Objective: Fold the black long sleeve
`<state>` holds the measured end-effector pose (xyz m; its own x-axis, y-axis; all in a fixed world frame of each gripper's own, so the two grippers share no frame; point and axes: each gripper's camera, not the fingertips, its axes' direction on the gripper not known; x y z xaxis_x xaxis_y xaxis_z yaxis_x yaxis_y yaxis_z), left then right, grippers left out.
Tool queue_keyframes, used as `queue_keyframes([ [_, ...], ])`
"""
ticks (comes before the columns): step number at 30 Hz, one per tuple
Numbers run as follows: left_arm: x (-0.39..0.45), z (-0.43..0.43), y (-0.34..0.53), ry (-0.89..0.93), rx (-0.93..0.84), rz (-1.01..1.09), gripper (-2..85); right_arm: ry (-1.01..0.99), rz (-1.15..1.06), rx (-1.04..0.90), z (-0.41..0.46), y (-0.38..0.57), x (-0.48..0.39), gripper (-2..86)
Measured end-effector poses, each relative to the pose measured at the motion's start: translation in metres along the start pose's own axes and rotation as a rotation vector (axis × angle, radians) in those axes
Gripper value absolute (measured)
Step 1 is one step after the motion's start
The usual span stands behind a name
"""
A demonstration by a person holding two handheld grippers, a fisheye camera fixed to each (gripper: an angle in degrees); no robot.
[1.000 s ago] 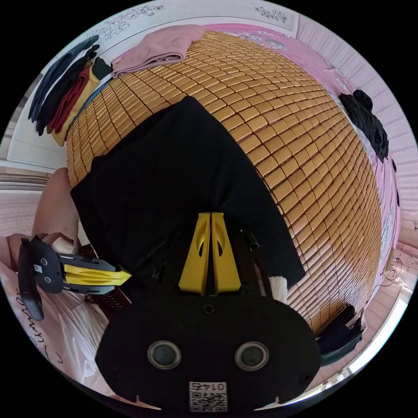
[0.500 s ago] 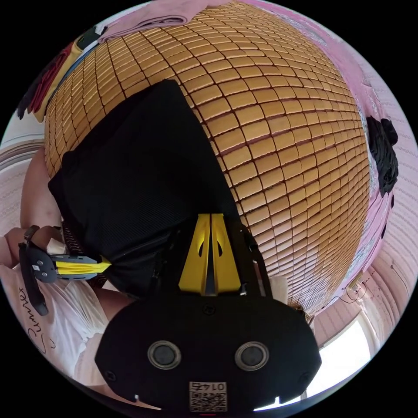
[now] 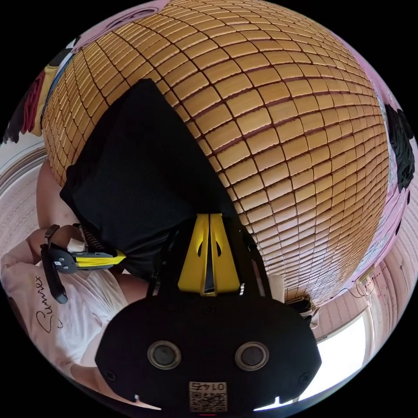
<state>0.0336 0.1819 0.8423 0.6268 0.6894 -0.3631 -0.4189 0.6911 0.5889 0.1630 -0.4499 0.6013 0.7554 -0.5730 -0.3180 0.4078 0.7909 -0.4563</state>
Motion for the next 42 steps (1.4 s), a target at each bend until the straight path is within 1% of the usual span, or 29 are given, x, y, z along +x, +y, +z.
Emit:
queue_keyframes([
  [2,0.005,0.001,0.006,-0.004,0.011,0.041,-1.0,-0.134,0.005,0.013,-0.01,0.018,0.02,-1.0],
  [3,0.008,0.001,0.01,-0.005,0.017,0.062,-1.0,-0.17,0.02,0.035,-0.013,0.023,0.026,-1.0],
  [4,0.009,0.001,0.012,-0.003,0.018,0.071,-1.0,-0.219,0.052,0.095,-0.019,0.036,0.037,-1.0],
  [7,0.014,0.003,0.018,0.017,0.008,0.097,-0.9,-0.299,0.156,0.226,-0.017,0.067,0.059,-1.0],
  [9,0.015,0.012,0.019,0.016,-0.016,0.091,-0.8,-0.354,0.178,0.254,0.0,0.082,0.062,-1.0],
  [11,0.018,0.015,0.022,0.008,-0.008,0.094,-0.6,-0.384,0.212,0.388,0.002,0.115,0.068,-0.9],
  [12,0.02,0.015,0.025,-0.001,-0.005,0.1,-0.3,-0.384,0.22,0.426,0.001,0.126,0.069,-0.9],
  [14,0.022,0.014,0.03,-0.002,0.001,0.1,1.2,-0.363,0.237,0.617,-0.003,0.182,0.065,-0.7],
  [15,0.023,0.012,0.033,-0.002,0.005,0.102,3.0,-0.369,0.24,0.663,-0.003,0.199,0.063,-0.6],
  [17,0.026,0.008,0.037,0.015,0.008,0.127,5.7,-0.415,0.251,0.771,0.01,0.273,0.054,0.5],
  [18,0.028,0.005,0.038,0.035,0.016,0.136,6.8,-0.414,0.261,0.778,0.017,0.292,0.05,0.9],
  [20,0.031,0.0,0.038,0.064,0.048,0.137,8.2,-0.374,0.355,0.739,0.051,0.367,0.036,5.2],
  [22,0.036,-0.005,0.036,0.093,0.101,0.141,9.3,-0.366,0.455,0.709,0.081,0.421,0.023,8.8],
  [24,0.04,-0.009,0.034,0.104,0.202,0.128,12.0,-0.411,0.553,0.71,0.108,0.469,0.009,11.0],
  [26,0.044,-0.005,0.029,0.102,0.24,0.103,14.4,-0.505,0.676,0.721,0.138,0.518,-0.006,12.6],
  [29,0.057,0.012,0.012,0.078,0.209,0.11,18.1,-0.539,0.755,0.761,0.16,0.556,-0.022,12.7],
  [31,0.068,0.024,0.001,0.046,0.206,0.123,21.5,-0.534,0.781,0.757,0.17,0.57,-0.025,11.6],
  [33,0.079,0.04,-0.014,0.032,0.194,0.143,23.3,-0.549,0.783,0.8,0.175,0.587,-0.026,8.9],
  [35,0.084,0.051,-0.025,0.061,0.172,0.158,23.8,-0.618,0.768,0.837,0.181,0.608,-0.022,3.2],
  [36,0.088,0.057,-0.032,0.067,0.155,0.17,24.1,-0.647,0.757,0.85,0.182,0.613,-0.02,1.8],
  [38,0.093,0.066,-0.04,0.054,0.14,0.2,24.5,-0.747,0.707,0.956,0.182,0.637,-0.016,0.8],
  [41,0.098,0.077,-0.052,0.05,0.105,0.232,25.2,-0.839,0.666,1.117,0.175,0.668,-0.01,0.7],
  [42,0.098,0.082,-0.057,0.048,0.091,0.234,25.4,-0.857,0.655,1.137,0.174,0.672,-0.008,0.9],
])
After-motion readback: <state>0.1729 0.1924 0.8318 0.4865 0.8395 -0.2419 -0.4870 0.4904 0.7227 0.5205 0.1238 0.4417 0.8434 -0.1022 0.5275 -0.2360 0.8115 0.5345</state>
